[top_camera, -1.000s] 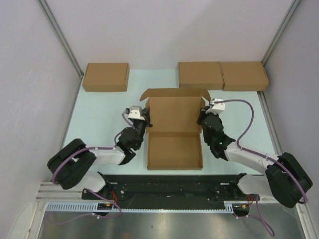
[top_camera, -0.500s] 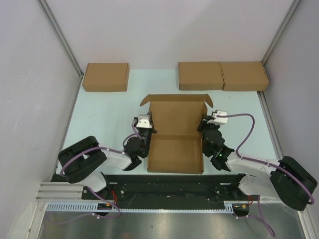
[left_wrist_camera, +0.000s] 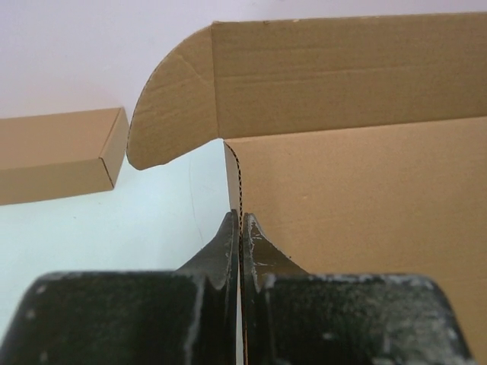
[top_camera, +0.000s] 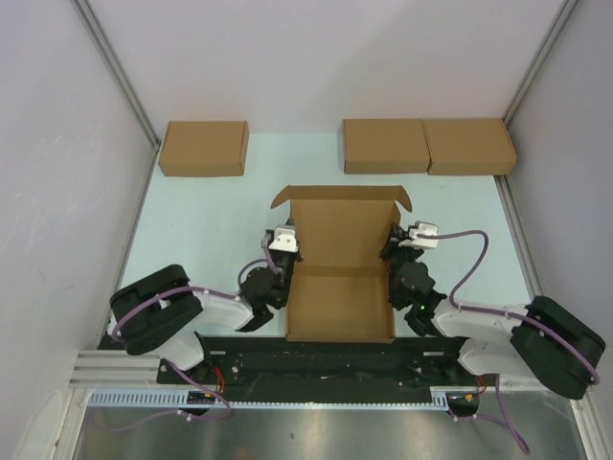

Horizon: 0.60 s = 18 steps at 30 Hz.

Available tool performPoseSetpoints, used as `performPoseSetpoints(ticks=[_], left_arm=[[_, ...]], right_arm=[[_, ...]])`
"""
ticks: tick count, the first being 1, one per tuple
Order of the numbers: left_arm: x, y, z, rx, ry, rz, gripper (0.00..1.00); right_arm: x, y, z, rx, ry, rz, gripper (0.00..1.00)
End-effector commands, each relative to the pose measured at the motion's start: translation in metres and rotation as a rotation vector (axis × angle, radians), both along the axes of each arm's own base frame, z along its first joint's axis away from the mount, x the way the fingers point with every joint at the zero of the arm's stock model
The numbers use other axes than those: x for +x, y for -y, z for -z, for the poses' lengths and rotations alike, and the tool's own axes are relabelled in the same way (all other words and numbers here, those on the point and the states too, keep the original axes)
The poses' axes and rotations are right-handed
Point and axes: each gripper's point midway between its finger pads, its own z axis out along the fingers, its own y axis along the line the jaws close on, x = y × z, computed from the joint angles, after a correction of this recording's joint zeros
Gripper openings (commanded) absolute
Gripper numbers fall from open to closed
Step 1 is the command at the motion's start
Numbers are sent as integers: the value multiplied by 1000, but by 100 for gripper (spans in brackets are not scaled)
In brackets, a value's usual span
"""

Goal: Fold the paper box

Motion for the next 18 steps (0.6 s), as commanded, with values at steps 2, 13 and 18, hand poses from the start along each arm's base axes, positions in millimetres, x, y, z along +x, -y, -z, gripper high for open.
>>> performPoseSetpoints(ticks=[2, 13, 18], left_arm=[[13, 32, -77, -201, 245, 139, 0], [79, 14, -133, -266, 402, 68, 0], [76, 6, -150, -287, 441, 82, 0]], right_arm=[[28, -24, -4, -58, 38, -87, 0], [103, -47, -41, -121, 190, -56, 0], [100, -49, -48, -129, 217, -64, 0]])
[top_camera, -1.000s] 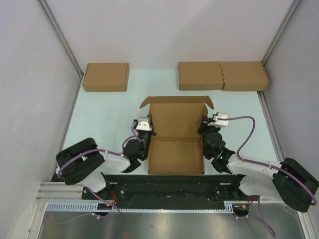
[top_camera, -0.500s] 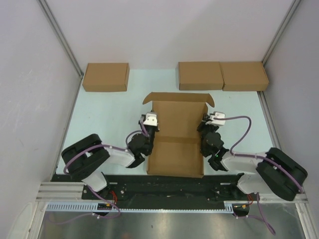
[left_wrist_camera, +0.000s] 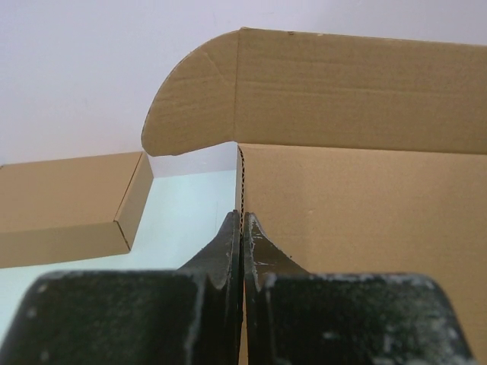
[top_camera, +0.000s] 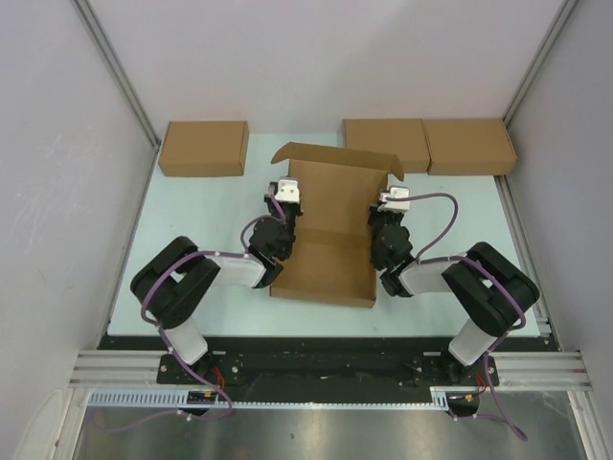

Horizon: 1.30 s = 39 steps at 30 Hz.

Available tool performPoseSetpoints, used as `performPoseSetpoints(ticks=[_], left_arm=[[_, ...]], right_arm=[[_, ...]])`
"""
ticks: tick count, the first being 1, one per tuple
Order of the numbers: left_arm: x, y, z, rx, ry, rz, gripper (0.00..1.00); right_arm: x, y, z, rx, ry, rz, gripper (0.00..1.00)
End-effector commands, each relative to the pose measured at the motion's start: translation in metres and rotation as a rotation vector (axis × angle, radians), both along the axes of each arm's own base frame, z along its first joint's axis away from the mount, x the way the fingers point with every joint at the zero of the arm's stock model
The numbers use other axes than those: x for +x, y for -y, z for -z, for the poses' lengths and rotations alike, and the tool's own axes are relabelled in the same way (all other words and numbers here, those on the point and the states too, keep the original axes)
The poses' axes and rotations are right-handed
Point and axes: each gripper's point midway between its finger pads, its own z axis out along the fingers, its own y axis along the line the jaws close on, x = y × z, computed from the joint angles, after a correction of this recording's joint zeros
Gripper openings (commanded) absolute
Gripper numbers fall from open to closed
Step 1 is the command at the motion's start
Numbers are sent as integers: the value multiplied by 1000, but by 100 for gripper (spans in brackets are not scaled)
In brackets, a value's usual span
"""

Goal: Fold the paper box

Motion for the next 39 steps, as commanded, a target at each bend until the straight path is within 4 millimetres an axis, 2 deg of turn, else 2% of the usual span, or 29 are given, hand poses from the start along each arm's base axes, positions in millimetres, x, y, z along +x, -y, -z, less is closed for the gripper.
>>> performPoseSetpoints(ticks=[1, 4, 5, 7, 8, 10, 11, 13, 14, 18, 19, 22, 24, 25, 28, 30, 33, 34, 36, 37, 39], left_arm=[[-40, 14, -123, -310, 408, 199, 0], [-43, 17, -121, -311, 403, 220, 0], [-44, 18, -115, -306, 388, 219, 0], [-47, 16, -106, -314, 362, 219, 0], [-51, 15, -92, -308, 329, 224, 0], [-57, 9, -83, -339, 297, 213, 0], [-60, 5, -72, -332, 271, 211, 0], [-61, 3, -72, -314, 273, 199, 0], [-59, 0, -76, -307, 285, 186, 0], [-48, -3, -104, -277, 365, 174, 0], [-43, -7, -116, -285, 395, 163, 0], [-31, -11, -132, -295, 432, 158, 1], [-23, -12, -136, -306, 438, 155, 0], [-20, -15, -148, -319, 464, 153, 1], [-13, -10, -155, -321, 471, 168, 0], [-10, -2, -145, -307, 435, 197, 1], [-13, -2, -108, -334, 330, 217, 1], [-16, -4, -85, -329, 275, 218, 1], [-21, -7, -65, -376, 225, 221, 1], [-26, -9, -45, -371, 186, 220, 0], [-33, -13, -36, -398, 184, 218, 0]], right_arm=[[-5, -33, -50, 52, 167, -137, 0], [-11, -40, -59, 32, 188, -158, 0], [-14, -45, -58, 23, 185, -167, 0], [-18, -46, -52, -9, 181, -155, 0], [-23, -48, -43, -23, 167, -159, 0], [-27, -44, -36, -22, 159, -142, 0], [-27, -44, -31, -30, 150, -139, 0], [-25, -41, -33, -46, 163, -129, 0], [-23, -39, -36, -45, 170, -127, 0], [-4, -31, -70, -48, 229, -104, 0], [0, -32, -73, -61, 231, -112, 0], [13, -30, -89, -63, 253, -108, 0], [18, -32, -94, -72, 261, -116, 0], [23, -31, -104, -66, 278, -108, 0], [29, -35, -107, -65, 275, -123, 0], [30, -41, -96, -67, 229, -139, 0], [24, -44, -70, -43, 163, -160, 0], [23, -45, -61, -38, 139, -168, 0], [18, -45, -42, -5, 95, -188, 0], [17, -44, -38, 2, 85, -193, 0], [13, -43, -28, 14, 64, -202, 0]])
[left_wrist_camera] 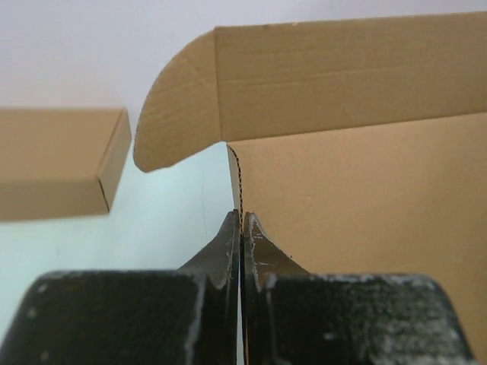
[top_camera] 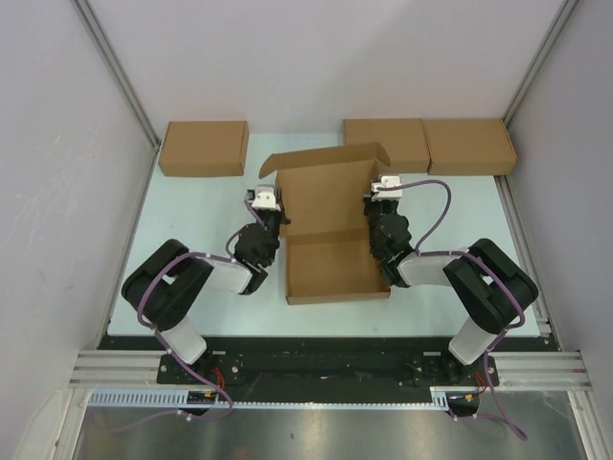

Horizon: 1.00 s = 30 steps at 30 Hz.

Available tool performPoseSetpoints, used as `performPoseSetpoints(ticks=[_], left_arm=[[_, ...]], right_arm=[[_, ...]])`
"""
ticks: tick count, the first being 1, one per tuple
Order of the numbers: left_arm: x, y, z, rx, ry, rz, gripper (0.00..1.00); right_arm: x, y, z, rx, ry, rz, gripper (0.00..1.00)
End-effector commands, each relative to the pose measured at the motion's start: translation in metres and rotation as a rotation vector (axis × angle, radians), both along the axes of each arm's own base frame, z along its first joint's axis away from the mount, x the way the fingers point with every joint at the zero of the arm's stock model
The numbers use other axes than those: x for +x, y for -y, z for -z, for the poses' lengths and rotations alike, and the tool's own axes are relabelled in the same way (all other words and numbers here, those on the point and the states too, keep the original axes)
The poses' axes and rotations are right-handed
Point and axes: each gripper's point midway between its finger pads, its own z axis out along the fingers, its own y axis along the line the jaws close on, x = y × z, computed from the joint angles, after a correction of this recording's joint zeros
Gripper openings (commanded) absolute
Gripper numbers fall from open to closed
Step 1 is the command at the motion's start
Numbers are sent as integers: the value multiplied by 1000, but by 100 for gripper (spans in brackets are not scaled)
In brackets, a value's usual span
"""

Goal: Fold the paper box

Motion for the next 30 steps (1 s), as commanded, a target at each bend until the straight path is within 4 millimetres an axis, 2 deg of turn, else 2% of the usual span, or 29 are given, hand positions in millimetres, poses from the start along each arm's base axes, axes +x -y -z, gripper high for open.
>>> performPoseSetpoints(ticks=[1, 6, 8, 11, 14, 18, 22, 25, 27, 30], left_arm=[[-40, 14, -38, -270, 194, 140, 0], [-48, 16, -28, -304, 158, 173, 0], [-53, 19, -35, -308, 173, 192, 0], [-60, 26, -42, -305, 188, 224, 0], [-71, 35, -41, -295, 182, 251, 0], [-87, 48, -23, -267, 137, 285, 0], [-98, 54, -3, -244, 87, 288, 0], [-106, 55, 4, -236, 65, 284, 0], [-110, 54, 7, -229, 57, 281, 0], [-117, 53, 4, -227, 62, 280, 0]], right_arm=[[-12, -28, 15, 103, -28, -144, 0], [-20, -26, 27, 138, -54, -155, 0], [-25, -24, 27, 146, -52, -154, 0], [-37, -22, 41, 152, -79, -154, 0], [-50, -21, 55, 151, -107, -149, 0], [-69, -21, 71, 145, -139, -146, 0], [-85, -23, 86, 143, -173, -151, 7], [-99, -24, 100, 146, -202, -154, 11], [-107, -23, 107, 140, -216, -158, 11], [-120, -19, 113, 133, -222, -159, 2]])
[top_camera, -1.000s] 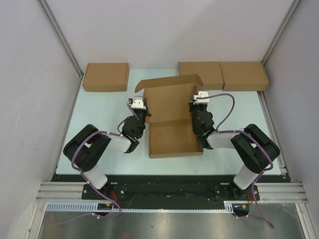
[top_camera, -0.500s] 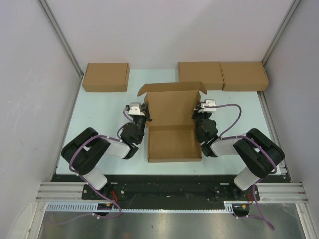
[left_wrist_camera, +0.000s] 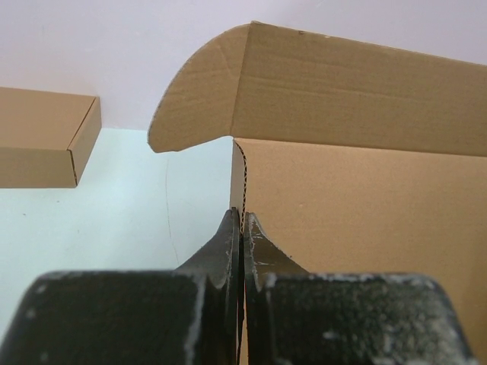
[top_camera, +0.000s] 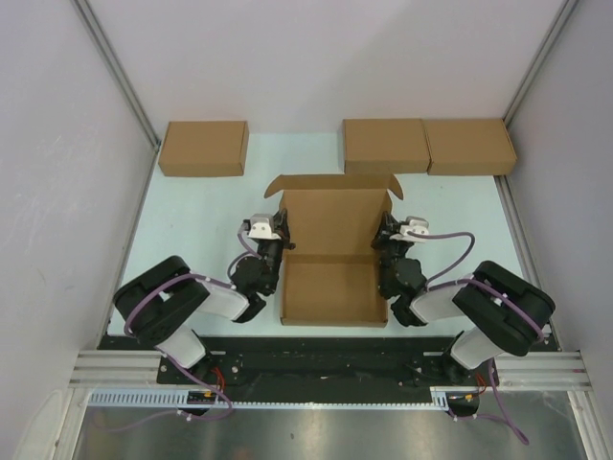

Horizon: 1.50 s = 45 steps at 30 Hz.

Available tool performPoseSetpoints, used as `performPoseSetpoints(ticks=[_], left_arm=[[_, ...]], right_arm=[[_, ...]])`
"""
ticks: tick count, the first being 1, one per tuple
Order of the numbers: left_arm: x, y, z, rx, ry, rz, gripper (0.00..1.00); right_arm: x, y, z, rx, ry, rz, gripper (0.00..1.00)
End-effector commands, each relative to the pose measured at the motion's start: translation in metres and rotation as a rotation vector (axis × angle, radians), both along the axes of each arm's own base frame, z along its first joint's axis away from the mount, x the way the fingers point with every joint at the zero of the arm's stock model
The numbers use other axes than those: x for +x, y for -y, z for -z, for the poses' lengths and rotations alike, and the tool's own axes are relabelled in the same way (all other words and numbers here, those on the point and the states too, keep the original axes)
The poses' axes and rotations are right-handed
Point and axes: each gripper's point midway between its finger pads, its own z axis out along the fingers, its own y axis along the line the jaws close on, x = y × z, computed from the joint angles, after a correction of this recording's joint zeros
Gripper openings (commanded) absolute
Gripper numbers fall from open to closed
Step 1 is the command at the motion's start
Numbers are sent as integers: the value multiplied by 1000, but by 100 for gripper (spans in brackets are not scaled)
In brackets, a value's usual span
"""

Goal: Fold the paper box

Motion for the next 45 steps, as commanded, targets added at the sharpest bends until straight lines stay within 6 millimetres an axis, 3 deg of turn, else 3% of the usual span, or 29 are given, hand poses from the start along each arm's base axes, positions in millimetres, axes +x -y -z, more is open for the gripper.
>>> performPoseSetpoints(ticks=[1, 7, 14, 22, 30, 32, 41, 44, 45], left_arm=[[-43, 35, -20, -116, 95, 203, 0], [-62, 41, -18, -117, 85, 249, 0], [-75, 47, 4, -67, 41, 275, 0], [-79, 58, -22, -31, 128, 307, 0], [-102, 39, 9, -2, 45, 298, 0], [-111, 35, 17, 9, 25, 310, 0], [-134, 35, 46, 4, -67, 330, 0], [-138, 38, 49, 3, -78, 336, 0], [-139, 38, 49, 4, -78, 336, 0]], right_arm=[[-36, -30, 71, -135, -169, -175, 0], [-52, -30, 83, -148, -167, -178, 0], [-63, -31, 101, -172, -191, -180, 0], [-60, -39, 70, -204, -135, -190, 0], [-95, -27, 101, -182, -246, -232, 5], [-100, -29, 96, -134, -246, -246, 8], [-129, -36, 107, -107, -367, -299, 20], [-139, -34, 101, -105, -356, -297, 28], [-140, -29, 103, -127, -360, -274, 35]])
